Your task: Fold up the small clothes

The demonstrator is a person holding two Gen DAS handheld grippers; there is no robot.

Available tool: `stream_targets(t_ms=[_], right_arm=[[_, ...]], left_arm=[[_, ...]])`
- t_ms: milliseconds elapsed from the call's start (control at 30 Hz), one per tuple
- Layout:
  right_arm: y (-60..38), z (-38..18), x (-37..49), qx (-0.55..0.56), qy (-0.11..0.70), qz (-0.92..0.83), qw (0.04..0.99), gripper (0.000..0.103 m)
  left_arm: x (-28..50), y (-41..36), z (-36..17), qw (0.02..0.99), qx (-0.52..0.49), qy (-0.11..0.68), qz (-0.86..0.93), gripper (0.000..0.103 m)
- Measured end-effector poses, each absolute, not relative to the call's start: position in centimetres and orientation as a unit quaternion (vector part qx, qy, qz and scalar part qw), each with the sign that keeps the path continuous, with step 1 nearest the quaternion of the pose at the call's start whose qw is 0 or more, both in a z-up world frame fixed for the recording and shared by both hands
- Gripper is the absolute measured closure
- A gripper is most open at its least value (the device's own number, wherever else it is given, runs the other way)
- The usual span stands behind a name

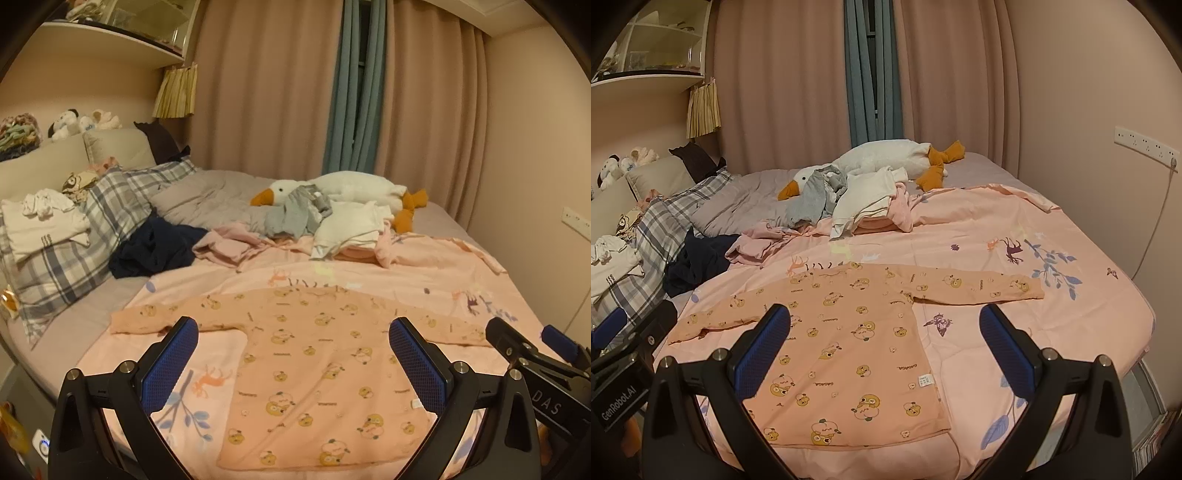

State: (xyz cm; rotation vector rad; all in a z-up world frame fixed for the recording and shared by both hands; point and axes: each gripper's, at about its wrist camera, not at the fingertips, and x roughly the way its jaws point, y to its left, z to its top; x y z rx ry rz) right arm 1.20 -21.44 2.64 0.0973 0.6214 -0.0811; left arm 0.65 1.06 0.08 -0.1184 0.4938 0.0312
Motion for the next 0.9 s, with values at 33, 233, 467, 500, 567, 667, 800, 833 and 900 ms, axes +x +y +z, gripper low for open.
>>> stream_targets(t_ms=[33,233,467,500,567,667,800,833,900], right_arm=[[-21.37,2.62,1.17,0.047,0.305,-0.043,0.950,0.001],[-20.95,2.53,1.18,0.041,0.307,-0.043,0.950,0.001],[-21.13,2.57,1.02,0.041,0.304,-0.041,0.951,0.001],[-21.14,2.57,1.03,0.040,0.304,-0.042,0.951,0.001],[-21.20,2.63,1.02,0.041,0.303,-0.044,0.951,0.001],[-21.26,2.65,1.00,0.041,0.303,-0.046,0.951,0.001],[-21.29,2.74,0.88,0.039,0.301,-0.050,0.952,0.001],[-21.28,2.76,0.86,0.038,0.301,-0.049,0.951,0.001],[-21.29,2.81,0.81,0.038,0.300,-0.049,0.952,0.001]], left_arm=[[0.61,1.12,0.01,0.968,-0.059,0.245,0.016,0.000],[0.51,1.37,-0.27,0.967,-0.060,0.248,0.019,0.000],[0.33,1.27,-0.40,0.967,-0.049,0.250,0.030,0.000],[0.29,1.27,-0.37,0.967,-0.049,0.249,0.030,0.000],[0.17,1.28,-0.35,0.967,-0.048,0.248,0.030,0.000],[0.07,1.34,-0.36,0.967,-0.048,0.247,0.030,0.000],[0.12,1.19,-0.30,0.967,-0.047,0.247,0.032,0.000],[0.17,1.17,-0.21,0.967,-0.046,0.247,0.032,0.000],[0.14,1.16,-0.13,0.967,-0.046,0.247,0.031,0.000]])
